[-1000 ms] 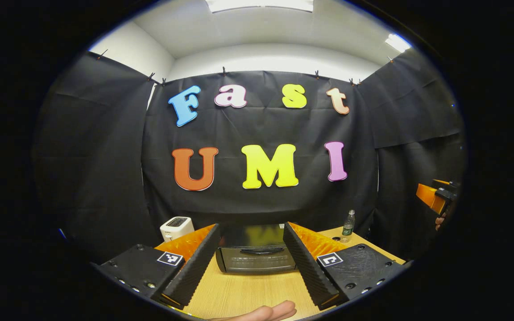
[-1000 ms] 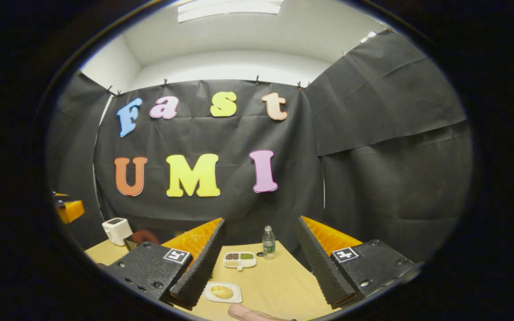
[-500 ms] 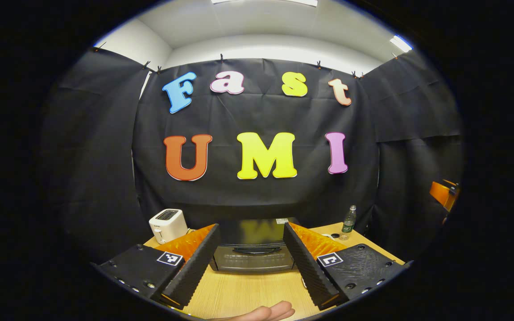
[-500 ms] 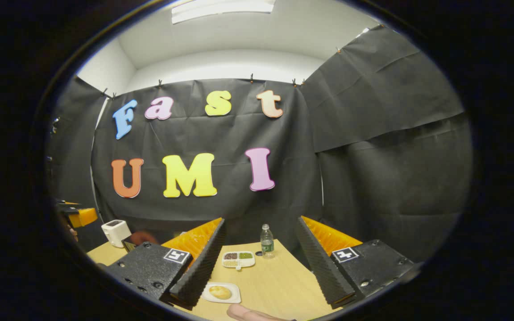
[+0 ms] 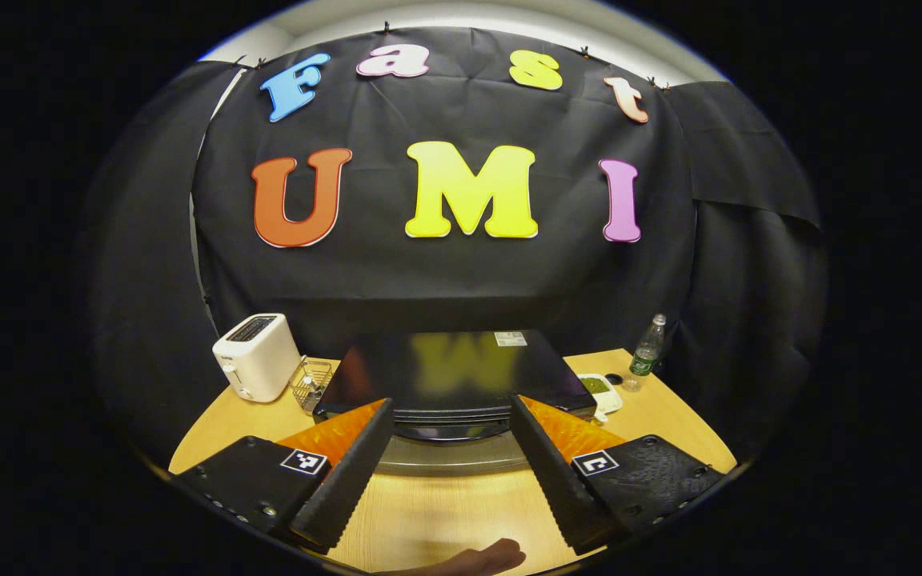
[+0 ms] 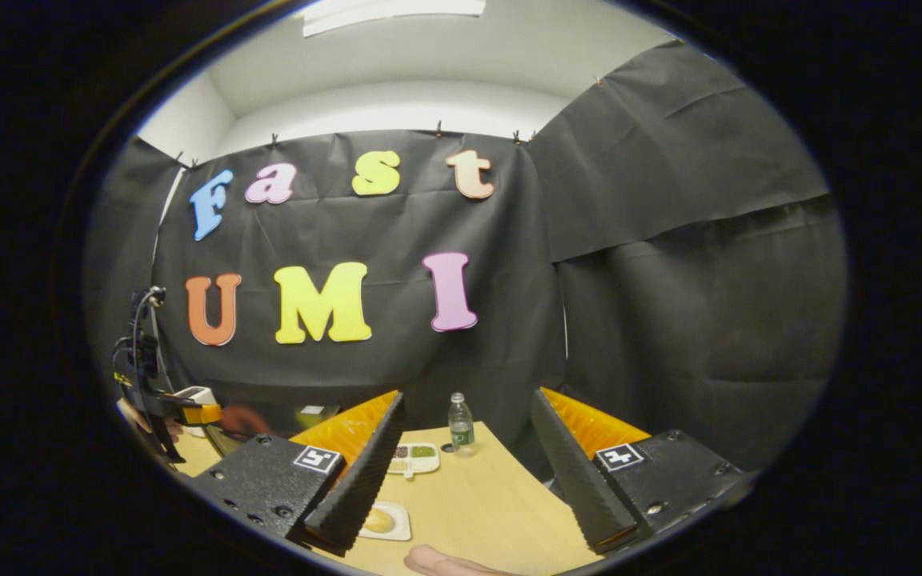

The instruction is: Open the electric oven with the left hand, put the food in, and close the electric oven.

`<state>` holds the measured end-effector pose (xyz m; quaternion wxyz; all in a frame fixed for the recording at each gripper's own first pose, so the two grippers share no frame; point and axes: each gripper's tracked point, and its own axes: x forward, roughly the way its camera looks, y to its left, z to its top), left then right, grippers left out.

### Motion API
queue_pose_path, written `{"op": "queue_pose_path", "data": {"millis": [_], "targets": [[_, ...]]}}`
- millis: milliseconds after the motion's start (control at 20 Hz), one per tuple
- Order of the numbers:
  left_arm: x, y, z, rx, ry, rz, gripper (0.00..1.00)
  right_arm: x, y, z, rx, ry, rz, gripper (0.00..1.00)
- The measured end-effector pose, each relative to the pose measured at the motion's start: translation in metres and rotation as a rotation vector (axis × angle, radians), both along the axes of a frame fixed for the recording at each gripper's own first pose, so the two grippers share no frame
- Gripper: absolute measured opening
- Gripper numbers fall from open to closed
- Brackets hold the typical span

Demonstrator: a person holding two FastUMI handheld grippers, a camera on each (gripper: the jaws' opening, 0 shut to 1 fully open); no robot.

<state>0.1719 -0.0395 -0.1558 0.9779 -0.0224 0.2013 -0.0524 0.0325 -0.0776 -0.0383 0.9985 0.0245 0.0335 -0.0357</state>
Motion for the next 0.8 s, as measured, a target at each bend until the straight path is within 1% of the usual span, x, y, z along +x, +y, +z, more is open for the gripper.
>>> {"op": "queue_pose_path", "data": {"millis": [200,350,450,500,550,600,650,700,800], "targets": [[0.032,-0.002,-0.036,0.001,0.062,0.006,0.94,0.001,-0.01,-0.002,-0.001,-0.002,-0.017,0.95],[0.047,-0.002,-0.06,0.005,0.112,0.015,0.94,-0.001,-0.011,-0.002,-0.002,-0.01,-0.01,0.95],[0.046,0.001,-0.071,0.022,0.149,0.024,0.94,-0.002,-0.013,-0.002,-0.005,-0.014,-0.015,0.95],[0.05,0.001,-0.064,0.039,0.109,0.013,0.95,-0.002,-0.013,-0.001,-0.007,-0.016,-0.015,0.94],[0.051,-0.003,-0.065,0.027,0.113,-0.01,0.94,-0.003,-0.013,0.0,-0.008,-0.017,-0.016,0.95],[0.046,-0.008,-0.073,0.015,0.148,-0.024,0.9,-0.004,-0.012,0.001,-0.01,-0.018,-0.015,0.95],[0.046,-0.008,-0.072,0.034,0.14,-0.019,0.93,-0.005,-0.01,0.001,-0.011,-0.018,-0.012,0.95],[0.046,-0.006,-0.075,0.054,0.141,-0.019,0.98,-0.006,-0.009,0.003,-0.011,-0.018,-0.007,0.95],[0.042,-0.008,-0.077,0.068,0.141,-0.015,0.98,-0.011,-0.006,0.005,-0.014,-0.024,0.001,0.95]]}}
